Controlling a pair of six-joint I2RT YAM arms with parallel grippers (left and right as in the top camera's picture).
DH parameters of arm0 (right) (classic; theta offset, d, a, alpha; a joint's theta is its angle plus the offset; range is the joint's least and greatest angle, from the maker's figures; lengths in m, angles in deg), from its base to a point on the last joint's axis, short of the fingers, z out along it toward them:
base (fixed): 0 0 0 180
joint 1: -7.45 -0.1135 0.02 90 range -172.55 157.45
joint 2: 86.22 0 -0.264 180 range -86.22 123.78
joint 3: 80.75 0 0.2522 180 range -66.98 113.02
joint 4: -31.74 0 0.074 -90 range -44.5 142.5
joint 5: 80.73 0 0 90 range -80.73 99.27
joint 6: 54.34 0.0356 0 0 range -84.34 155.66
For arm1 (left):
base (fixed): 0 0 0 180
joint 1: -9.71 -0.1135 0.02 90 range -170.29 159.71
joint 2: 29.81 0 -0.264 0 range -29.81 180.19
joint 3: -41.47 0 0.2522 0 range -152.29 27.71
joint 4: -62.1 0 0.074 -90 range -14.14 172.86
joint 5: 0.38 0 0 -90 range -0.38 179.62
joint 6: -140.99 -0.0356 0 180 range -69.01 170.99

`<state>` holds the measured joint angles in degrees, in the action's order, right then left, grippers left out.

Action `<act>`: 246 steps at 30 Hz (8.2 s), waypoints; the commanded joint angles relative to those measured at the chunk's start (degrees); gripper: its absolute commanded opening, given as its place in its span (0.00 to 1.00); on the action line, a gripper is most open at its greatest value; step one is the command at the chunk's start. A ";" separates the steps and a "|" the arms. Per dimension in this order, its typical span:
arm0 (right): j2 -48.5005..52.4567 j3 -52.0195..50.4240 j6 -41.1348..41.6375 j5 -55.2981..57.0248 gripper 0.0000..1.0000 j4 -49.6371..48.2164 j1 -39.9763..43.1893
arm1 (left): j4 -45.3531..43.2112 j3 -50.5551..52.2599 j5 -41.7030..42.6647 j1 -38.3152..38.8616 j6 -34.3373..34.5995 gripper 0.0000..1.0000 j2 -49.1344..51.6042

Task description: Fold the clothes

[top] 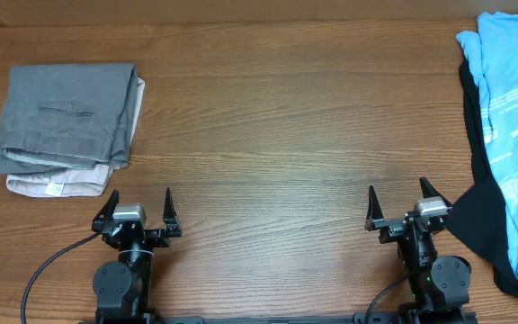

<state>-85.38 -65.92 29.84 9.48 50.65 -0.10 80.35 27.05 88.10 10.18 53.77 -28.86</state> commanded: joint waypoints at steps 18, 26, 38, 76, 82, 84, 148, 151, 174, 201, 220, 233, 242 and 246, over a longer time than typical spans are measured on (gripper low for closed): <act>-0.66 -0.61 0.00 -0.26 1.00 -0.33 -0.22 | -0.20 0.37 0.74 0.39 -0.90 1.00 -0.55; -0.66 -0.61 0.00 -0.26 1.00 -0.33 -0.22 | -0.20 0.37 0.72 0.39 -0.90 1.00 -0.55; -0.66 -0.61 0.00 -0.26 1.00 -0.33 -0.22 | -0.20 0.37 0.72 0.39 -0.90 1.00 -0.55; -0.66 -0.61 0.00 -0.26 1.00 -0.33 -0.22 | -0.20 0.37 0.72 0.39 -0.90 1.00 -0.55; -0.66 -0.61 0.00 -0.28 1.00 -0.33 -0.22 | -0.20 0.37 0.72 0.39 -0.90 1.00 -0.55; -0.66 -0.61 0.00 -0.26 1.00 -0.33 -0.22 | -0.20 0.37 0.74 0.39 -0.90 1.00 -0.55; -0.66 -0.61 0.35 -0.31 1.00 -0.61 -0.22 | -2.05 -0.81 3.78 0.42 -0.87 1.00 -0.55; -0.66 -0.37 6.38 -0.17 1.00 -1.31 -0.22 | -1.70 -4.31 6.80 0.42 -0.85 1.00 -0.55; 34.88 67.25 12.92 5.79 1.00 35.36 -0.20 | 24.00 -53.57 10.97 0.42 -0.87 1.00 34.29; 99.06 125.17 10.54 0.83 0.77 85.74 36.04 | 34.71 -57.68 14.01 0.42 -0.90 1.00 59.04; 123.27 121.55 10.29 1.27 0.67 75.78 47.91 | 34.69 -57.68 14.01 0.42 -0.90 1.00 76.89; 126.27 121.52 10.58 2.71 0.75 74.82 48.24 | 32.96 -57.66 12.94 0.42 -1.20 1.00 87.93; 126.27 121.52 11.91 2.71 0.74 75.69 48.26 | 37.03 -63.23 12.09 -0.22 9.27 1.00 87.36; 126.27 121.50 12.11 2.78 0.75 75.49 48.68 | 41.35 -68.06 11.85 -0.66 7.72 1.00 79.36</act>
<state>41.04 55.47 41.25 11.69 126.45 48.02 120.46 -35.29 100.13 10.09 60.26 58.90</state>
